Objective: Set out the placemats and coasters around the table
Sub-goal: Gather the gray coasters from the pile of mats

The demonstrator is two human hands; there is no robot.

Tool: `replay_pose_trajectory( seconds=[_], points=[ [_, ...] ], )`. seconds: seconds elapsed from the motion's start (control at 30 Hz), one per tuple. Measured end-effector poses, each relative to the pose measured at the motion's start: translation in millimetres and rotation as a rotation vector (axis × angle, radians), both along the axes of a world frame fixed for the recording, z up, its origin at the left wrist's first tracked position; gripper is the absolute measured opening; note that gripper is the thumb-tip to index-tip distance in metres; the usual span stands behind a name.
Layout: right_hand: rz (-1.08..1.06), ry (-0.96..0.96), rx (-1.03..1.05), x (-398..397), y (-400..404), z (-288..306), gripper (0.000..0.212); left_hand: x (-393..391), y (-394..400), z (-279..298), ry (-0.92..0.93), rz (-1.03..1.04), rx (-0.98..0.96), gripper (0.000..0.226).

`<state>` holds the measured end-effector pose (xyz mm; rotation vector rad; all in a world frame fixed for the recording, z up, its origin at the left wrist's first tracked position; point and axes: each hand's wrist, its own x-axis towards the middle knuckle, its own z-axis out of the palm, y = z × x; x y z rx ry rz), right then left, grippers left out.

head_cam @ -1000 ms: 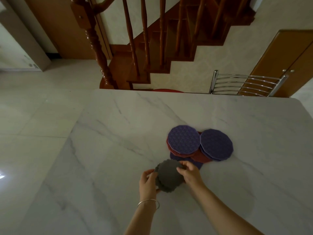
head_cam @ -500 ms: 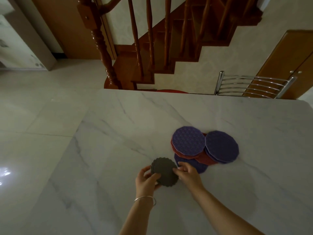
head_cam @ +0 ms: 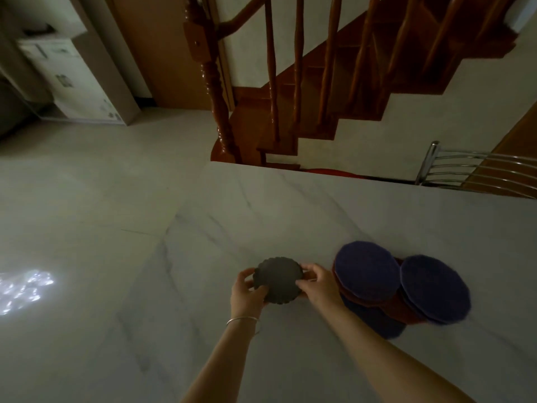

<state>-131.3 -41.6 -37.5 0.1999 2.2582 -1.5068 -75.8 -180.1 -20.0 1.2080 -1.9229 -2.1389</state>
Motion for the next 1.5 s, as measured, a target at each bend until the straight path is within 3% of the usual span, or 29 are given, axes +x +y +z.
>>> replay_pose_trajectory(
  seconds=[0.57, 0.77, 1.03, 1.27, 1.43, 1.5],
  points=[
    [0.212, 0.135, 0.281, -13.2, -5.8, -14.2, 0.049, -18.4, -5.1, -27.7, -0.129, -0.251, -0.312, 0.056],
    [0.270, 0.211, 0.401, -9.3, -7.8, -12.9, 0.052, -17.1, -5.3, -27.3, -0.170, -0.362, -0.542, 0.057],
    [0.403, 0.293, 0.509, -1.1, -7.1, -12.1, 0.059, -8.9, 3.1, -28.5, -0.170, -0.719, -1.027, 0.072],
    [0.413, 0.292, 0.491, -0.9, -5.5, -14.7, 0.060, -14.0, 8.4, -24.5, -0.220, -0.756, -1.072, 0.066],
    [0.274, 0.407, 0.344, 1.6, 26.7, -7.8, 0.052, -23.1, 31.2, -14.1, -0.144, -0.702, -1.071, 0.057],
    [0.212, 0.491, 0.384, 2.3, 52.4, -5.5, 0.048, -31.0, 49.4, -11.0, -0.099, -0.719, -1.031, 0.060]
  ],
)
